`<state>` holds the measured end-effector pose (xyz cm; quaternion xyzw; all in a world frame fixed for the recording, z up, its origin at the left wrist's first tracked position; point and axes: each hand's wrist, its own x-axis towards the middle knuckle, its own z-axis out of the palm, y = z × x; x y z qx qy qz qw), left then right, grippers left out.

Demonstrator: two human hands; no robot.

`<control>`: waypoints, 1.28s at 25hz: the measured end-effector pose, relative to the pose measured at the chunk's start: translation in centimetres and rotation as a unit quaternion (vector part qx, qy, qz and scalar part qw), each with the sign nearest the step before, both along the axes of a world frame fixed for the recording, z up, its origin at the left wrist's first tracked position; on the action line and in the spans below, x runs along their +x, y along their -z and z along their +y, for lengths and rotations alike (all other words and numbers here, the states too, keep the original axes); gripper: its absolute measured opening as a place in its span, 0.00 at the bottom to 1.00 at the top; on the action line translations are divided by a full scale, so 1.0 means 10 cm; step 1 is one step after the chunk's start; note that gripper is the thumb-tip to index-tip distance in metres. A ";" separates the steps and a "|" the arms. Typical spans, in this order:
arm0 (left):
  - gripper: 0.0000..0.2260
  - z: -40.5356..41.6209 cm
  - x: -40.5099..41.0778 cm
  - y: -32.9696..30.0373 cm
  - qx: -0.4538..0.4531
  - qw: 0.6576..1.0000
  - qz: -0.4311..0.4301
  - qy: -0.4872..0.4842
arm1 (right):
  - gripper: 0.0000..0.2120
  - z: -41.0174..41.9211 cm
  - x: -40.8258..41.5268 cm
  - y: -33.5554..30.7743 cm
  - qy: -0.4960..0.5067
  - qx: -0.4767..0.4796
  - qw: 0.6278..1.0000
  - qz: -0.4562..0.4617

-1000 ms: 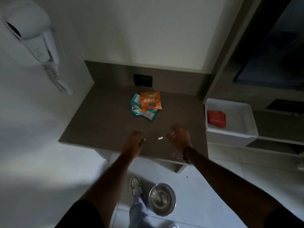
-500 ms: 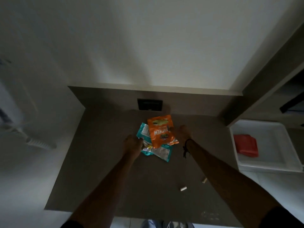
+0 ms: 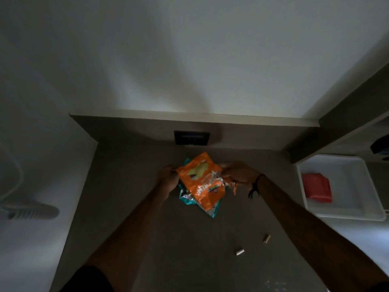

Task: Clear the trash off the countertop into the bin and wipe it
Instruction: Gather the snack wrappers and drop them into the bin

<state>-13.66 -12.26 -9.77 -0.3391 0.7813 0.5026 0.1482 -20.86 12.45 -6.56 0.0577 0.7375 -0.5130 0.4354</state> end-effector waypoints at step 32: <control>0.36 2.02 3.10 0.21 -0.359 0.884 0.001 0.300 | 0.14 2.44 3.39 0.02 -0.227 0.165 0.952 0.122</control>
